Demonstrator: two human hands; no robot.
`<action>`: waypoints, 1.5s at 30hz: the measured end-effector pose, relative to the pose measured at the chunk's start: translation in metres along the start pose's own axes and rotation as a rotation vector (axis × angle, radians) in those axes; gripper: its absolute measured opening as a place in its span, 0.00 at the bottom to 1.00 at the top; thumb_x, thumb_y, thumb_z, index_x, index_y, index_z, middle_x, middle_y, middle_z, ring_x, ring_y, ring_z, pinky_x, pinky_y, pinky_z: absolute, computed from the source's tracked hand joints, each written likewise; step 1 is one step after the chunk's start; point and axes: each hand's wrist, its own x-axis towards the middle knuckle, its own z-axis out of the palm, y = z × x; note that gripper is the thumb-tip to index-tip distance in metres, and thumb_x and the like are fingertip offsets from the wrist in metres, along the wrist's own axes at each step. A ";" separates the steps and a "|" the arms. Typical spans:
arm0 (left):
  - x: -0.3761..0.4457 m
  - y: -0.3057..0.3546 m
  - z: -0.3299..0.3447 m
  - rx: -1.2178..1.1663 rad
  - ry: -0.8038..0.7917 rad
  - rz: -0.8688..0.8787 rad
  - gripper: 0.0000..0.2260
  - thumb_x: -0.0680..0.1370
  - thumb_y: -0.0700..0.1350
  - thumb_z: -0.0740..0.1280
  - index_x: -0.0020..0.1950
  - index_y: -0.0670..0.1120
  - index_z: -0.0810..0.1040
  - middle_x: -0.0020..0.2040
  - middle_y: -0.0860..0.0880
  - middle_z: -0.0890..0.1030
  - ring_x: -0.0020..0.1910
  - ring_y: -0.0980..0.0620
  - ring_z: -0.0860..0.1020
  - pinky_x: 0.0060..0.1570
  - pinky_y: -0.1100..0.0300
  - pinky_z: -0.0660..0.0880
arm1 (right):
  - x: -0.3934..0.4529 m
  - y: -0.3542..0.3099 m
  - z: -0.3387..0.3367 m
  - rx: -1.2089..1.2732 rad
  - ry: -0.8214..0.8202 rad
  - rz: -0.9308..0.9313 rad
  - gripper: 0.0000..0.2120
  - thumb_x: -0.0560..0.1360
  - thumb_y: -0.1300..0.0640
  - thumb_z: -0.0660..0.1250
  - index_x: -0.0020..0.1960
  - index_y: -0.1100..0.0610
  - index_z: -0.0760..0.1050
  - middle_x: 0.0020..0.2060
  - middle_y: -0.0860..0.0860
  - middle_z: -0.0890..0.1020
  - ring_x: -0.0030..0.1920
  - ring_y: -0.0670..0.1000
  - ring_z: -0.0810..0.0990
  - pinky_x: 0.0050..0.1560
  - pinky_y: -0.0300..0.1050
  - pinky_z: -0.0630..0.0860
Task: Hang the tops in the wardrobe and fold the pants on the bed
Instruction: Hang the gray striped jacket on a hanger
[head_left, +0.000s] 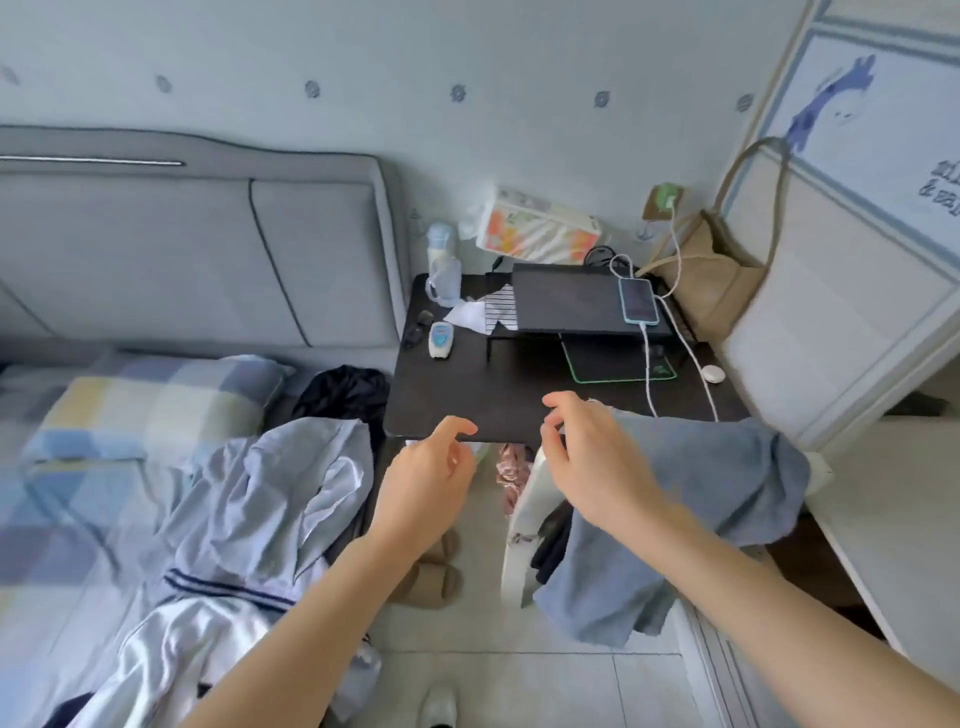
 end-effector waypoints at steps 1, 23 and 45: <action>-0.011 -0.016 -0.009 0.012 0.019 -0.029 0.09 0.80 0.45 0.59 0.56 0.59 0.72 0.36 0.50 0.82 0.34 0.53 0.77 0.35 0.48 0.77 | 0.000 -0.013 0.012 0.008 -0.026 -0.025 0.16 0.81 0.54 0.56 0.68 0.54 0.68 0.52 0.47 0.77 0.55 0.49 0.73 0.47 0.47 0.73; -0.034 -0.434 -0.167 0.062 -0.033 -0.826 0.10 0.78 0.43 0.63 0.57 0.49 0.79 0.48 0.53 0.79 0.49 0.50 0.77 0.43 0.60 0.68 | 0.145 -0.220 0.369 0.063 -0.749 0.084 0.12 0.80 0.52 0.56 0.58 0.56 0.73 0.53 0.54 0.80 0.56 0.56 0.75 0.53 0.48 0.73; 0.127 -0.676 -0.032 -0.576 0.063 -1.375 0.23 0.78 0.44 0.67 0.72 0.43 0.70 0.70 0.44 0.72 0.67 0.45 0.71 0.60 0.57 0.68 | 0.365 -0.188 0.763 -0.264 -0.910 0.012 0.33 0.79 0.40 0.57 0.74 0.60 0.53 0.72 0.60 0.60 0.68 0.64 0.64 0.63 0.57 0.68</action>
